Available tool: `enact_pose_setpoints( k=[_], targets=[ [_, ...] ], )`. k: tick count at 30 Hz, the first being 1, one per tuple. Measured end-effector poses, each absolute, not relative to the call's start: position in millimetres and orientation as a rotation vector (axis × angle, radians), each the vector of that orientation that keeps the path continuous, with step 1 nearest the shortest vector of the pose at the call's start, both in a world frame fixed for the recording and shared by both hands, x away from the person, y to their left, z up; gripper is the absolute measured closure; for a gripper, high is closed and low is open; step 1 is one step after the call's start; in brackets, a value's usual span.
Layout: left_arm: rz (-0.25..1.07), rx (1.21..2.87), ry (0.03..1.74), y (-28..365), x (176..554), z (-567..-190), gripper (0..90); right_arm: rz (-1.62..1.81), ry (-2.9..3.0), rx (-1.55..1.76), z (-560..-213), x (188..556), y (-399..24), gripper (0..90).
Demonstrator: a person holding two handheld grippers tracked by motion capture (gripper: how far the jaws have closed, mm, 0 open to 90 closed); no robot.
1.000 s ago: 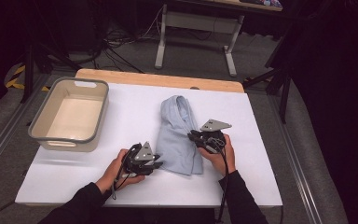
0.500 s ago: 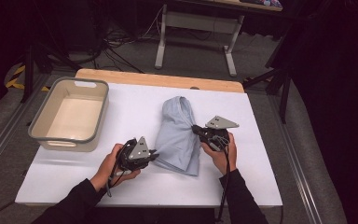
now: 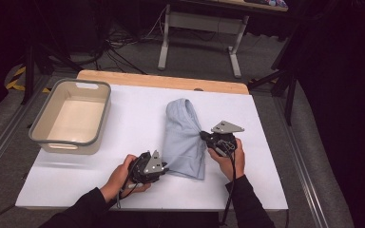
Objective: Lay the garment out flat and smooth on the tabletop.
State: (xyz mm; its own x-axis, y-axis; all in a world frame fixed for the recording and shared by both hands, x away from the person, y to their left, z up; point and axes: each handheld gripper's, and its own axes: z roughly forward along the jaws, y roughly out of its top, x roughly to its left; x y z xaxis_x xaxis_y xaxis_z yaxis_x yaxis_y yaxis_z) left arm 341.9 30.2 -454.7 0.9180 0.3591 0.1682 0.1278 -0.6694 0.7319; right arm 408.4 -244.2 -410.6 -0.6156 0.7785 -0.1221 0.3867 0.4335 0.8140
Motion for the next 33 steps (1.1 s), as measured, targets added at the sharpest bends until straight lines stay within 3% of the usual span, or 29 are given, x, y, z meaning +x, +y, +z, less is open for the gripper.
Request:
enact_pose_setpoints(
  k=[8,11,13,15,19,27,29,33],
  targets=[
    [0.365,2.281,0.361,30,340,-458,71.9,1.020,2.193,1.042,-429,409,-248,87.9],
    [0.370,2.271,0.368,32,340,-457,56.0,1.028,2.167,1.064,-432,409,-249,80.7],
    [0.353,2.237,0.374,36,339,-452,51.3,1.029,2.160,1.075,-433,410,-249,79.7],
    [0.346,2.203,0.392,43,339,-446,38.2,1.050,2.163,1.077,-435,409,-250,76.3],
    [0.306,2.112,0.439,60,343,-434,29.1,1.077,2.160,1.080,-437,406,-254,60.6],
    [0.242,2.120,0.494,57,356,-443,28.6,1.062,2.182,1.081,-442,407,-256,55.7],
    [0.231,2.137,0.497,51,358,-449,24.8,1.054,2.192,1.102,-447,412,-257,48.4],
    [0.249,2.200,0.488,39,362,-459,22.3,1.081,2.209,1.156,-454,418,-260,43.0]
  ],
)
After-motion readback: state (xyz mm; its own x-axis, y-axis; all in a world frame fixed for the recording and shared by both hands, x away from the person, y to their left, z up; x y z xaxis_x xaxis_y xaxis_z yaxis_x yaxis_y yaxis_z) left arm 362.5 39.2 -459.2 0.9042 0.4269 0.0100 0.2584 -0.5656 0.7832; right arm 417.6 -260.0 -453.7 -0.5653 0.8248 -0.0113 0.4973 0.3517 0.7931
